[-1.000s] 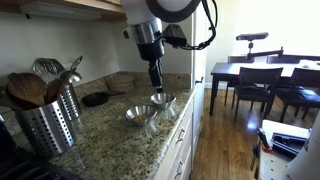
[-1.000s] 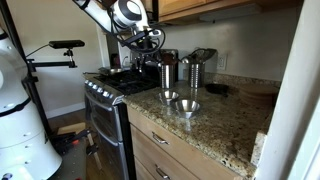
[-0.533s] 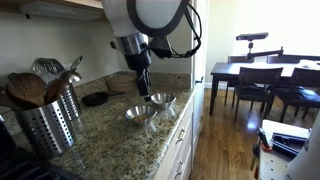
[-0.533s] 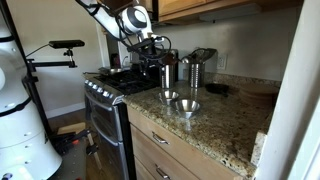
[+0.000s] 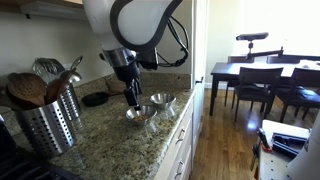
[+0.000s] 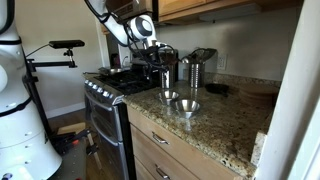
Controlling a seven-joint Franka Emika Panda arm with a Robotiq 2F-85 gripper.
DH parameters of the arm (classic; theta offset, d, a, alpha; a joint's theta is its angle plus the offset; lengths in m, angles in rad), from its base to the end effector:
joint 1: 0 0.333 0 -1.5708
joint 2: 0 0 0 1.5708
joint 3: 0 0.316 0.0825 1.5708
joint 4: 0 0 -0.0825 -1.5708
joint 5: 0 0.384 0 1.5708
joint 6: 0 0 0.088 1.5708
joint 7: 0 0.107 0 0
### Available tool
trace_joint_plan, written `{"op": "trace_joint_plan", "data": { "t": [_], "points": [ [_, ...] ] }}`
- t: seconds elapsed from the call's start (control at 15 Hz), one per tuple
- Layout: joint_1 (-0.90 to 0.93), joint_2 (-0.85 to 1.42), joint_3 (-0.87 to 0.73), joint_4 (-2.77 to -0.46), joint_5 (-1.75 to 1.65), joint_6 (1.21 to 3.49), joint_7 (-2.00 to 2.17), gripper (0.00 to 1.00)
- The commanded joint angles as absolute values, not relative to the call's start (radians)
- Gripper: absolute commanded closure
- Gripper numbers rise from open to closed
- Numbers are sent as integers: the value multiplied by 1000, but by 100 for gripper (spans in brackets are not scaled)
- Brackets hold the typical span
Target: Pick up the silver bowl and pour its contents in the other silver bowl.
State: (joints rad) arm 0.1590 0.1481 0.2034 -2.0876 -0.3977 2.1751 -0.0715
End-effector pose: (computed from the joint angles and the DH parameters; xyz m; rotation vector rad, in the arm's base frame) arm 0.5336 0.1846 0.3528 2.6886 0.9351 -0.0155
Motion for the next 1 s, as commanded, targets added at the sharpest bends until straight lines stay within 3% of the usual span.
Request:
{"op": "trace_joint_plan", "data": {
  "t": [0.0,0.93],
  "points": [
    [178,197,176,-2050,-431,2191,-15,0],
    [197,315,153,-1991,-403,2203,72,0]
  ]
}}
